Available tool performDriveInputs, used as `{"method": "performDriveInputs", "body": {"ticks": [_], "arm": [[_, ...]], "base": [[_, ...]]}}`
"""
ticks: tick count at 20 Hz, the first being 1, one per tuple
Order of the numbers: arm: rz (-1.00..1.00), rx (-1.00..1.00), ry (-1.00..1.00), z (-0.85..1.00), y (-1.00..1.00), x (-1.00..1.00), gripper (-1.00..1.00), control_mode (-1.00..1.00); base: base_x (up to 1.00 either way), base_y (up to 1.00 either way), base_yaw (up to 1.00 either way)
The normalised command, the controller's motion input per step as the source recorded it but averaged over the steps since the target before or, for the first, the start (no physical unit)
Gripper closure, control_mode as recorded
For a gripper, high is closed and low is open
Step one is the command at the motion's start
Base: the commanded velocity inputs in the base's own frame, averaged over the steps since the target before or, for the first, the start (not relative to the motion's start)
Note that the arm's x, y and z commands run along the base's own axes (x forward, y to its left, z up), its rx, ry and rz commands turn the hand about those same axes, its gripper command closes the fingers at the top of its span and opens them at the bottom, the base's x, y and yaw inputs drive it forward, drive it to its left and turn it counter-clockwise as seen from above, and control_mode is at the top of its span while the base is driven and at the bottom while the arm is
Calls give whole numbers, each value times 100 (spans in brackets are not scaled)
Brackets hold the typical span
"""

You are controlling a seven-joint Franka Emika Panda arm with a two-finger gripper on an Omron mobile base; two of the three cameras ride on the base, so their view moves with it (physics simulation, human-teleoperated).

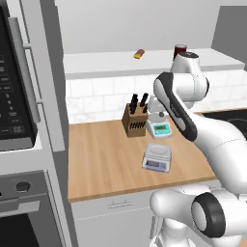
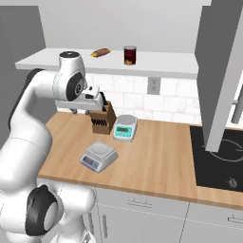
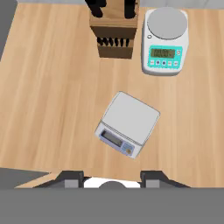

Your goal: Pick the canned food and place it on the digital scale for weighing, and close the cabinet.

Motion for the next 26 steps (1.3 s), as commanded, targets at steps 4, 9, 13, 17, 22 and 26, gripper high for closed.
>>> {"method": "performDriveInputs", "body": {"ticks": [4,9,13,17,22,26], "arm": [[0,-1,-13,0,0,-37,-100,-100],[0,-1,-26,14,0,-62,-100,-100],[0,0,-19,76,-8,-32,-100,-100],[0,0,-17,94,-11,-28,-100,-100],[0,0,-11,80,-28,-4,-100,-100],[-3,0,-18,56,-44,-1,-100,-100]], "base": [[0,0,0],[0,0,0],[0,0,0],[0,0,0],[0,0,0],[0,0,0]]}}
